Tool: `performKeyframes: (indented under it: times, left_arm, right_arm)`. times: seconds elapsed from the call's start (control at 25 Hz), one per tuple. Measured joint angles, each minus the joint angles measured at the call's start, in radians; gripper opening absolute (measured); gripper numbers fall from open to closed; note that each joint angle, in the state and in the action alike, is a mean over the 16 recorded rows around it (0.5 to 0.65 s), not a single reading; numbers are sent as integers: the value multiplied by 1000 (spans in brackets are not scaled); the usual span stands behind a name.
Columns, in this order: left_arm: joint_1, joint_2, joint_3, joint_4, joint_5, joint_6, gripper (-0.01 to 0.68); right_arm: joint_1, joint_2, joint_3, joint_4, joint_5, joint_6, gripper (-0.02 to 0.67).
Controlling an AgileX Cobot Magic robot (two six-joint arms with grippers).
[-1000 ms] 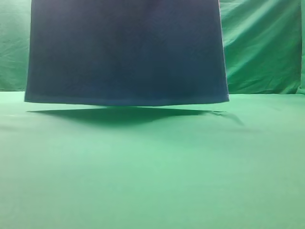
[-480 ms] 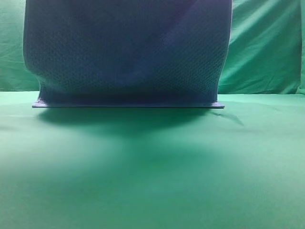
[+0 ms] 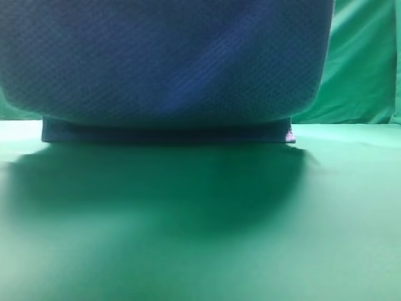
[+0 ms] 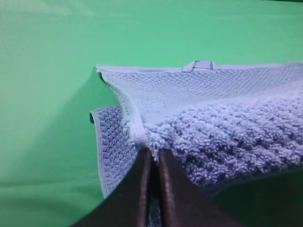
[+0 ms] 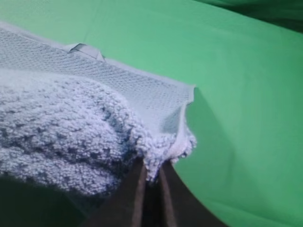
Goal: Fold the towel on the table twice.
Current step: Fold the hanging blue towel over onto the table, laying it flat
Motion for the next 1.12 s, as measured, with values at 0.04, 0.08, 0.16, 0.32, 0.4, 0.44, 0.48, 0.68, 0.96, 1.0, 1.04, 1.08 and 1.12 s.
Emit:
performKeyframes:
  times: [0.04,0.08,0.16,0.32,0.4,0.44,0.48,0.68,0.96,1.0,1.04,1.08,1.12]
  left_arm:
    - [0,-28,38,-2,-3,0,0]
    - [0,-56,76,-5,-6,0,0]
    - [0,-113,153,-11,-11,0,0]
    - [0,-230,307,-35,-19,-1,0]
    - [0,-287,380,-52,-16,-1,0]
    - [-1,-314,415,-62,-12,-1,0]
    - [-1,-341,448,-72,-7,-1,0]
    - [-1,-458,582,-120,28,-1,0]
    - [-2,-549,672,-169,64,0,0]
    - [-2,-552,677,-173,63,0,0]
    - [-2,-552,680,-176,60,0,0]
    - [-2,-548,682,-179,55,0,0]
    - [-2,-541,682,-181,47,0,0]
  right_arm:
    - [10,-31,52,1,-15,13,0]
    - [21,-61,103,2,-30,26,0]
    - [44,-119,201,3,-58,54,0]
    - [88,-227,378,8,-101,110,0]
    - [108,-276,455,13,-115,136,0]
    - [117,-300,490,15,-120,147,0]
    - [126,-323,523,19,-124,158,0]
    - [158,-429,659,48,-126,203,0]
    - [168,-527,769,93,-116,229,0]
    - [168,-533,777,96,-117,230,0]
    - [169,-537,785,97,-120,231,0]
    - [169,-538,791,97,-123,231,0]
    - [169,-536,796,96,-128,231,0]
